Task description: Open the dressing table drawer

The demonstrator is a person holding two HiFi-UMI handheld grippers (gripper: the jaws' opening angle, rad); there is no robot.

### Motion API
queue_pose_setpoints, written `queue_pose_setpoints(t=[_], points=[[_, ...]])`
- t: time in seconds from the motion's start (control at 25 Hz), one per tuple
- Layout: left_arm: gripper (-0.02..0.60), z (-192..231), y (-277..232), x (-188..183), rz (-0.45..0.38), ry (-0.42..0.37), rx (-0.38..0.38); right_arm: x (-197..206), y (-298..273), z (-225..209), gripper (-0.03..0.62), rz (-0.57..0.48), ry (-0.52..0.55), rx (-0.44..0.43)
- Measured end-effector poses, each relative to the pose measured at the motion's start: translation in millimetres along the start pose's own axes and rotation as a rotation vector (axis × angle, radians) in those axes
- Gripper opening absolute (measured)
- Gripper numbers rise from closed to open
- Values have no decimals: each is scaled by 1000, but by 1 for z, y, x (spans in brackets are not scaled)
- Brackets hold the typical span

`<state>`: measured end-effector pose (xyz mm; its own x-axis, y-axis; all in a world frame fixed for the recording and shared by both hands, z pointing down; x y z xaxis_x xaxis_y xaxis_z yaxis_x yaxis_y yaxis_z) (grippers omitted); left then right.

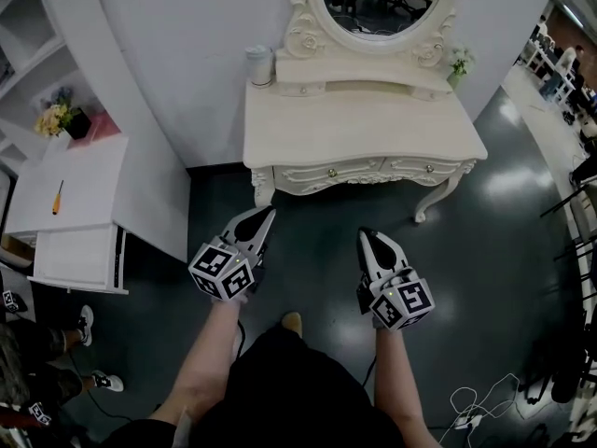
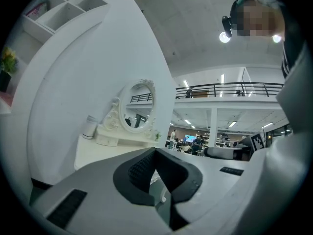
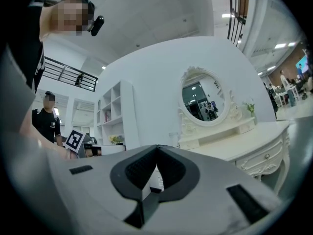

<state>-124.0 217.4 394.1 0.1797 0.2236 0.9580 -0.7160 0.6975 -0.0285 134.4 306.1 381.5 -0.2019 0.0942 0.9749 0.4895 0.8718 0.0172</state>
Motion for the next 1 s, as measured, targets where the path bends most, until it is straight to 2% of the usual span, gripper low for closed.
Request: queue_pose_setpoints(t=[0.32, 0.6, 1.0], points=[[6, 41, -29, -6, -15, -3, -3, 2, -48, -19, 6, 10, 17, -9], [6, 58, -36, -3, -7, 21, -21, 10, -62, -28, 6, 42, -9, -1], [6, 87, -44, 8, 2, 52, -77, 17, -107, -39, 6, 70, -10, -67]])
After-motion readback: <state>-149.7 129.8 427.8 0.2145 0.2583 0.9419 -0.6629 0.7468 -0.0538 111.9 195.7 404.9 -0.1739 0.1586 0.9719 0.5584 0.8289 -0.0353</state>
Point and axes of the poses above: the fingertips, and each gripper's own axes: y backward along the fingers, z to its left, x out of its underside, the point moved 8 cm from there along y, backward along the fingers, and after that the axes turned 4 degrees about -x, right-handed, at the moved point
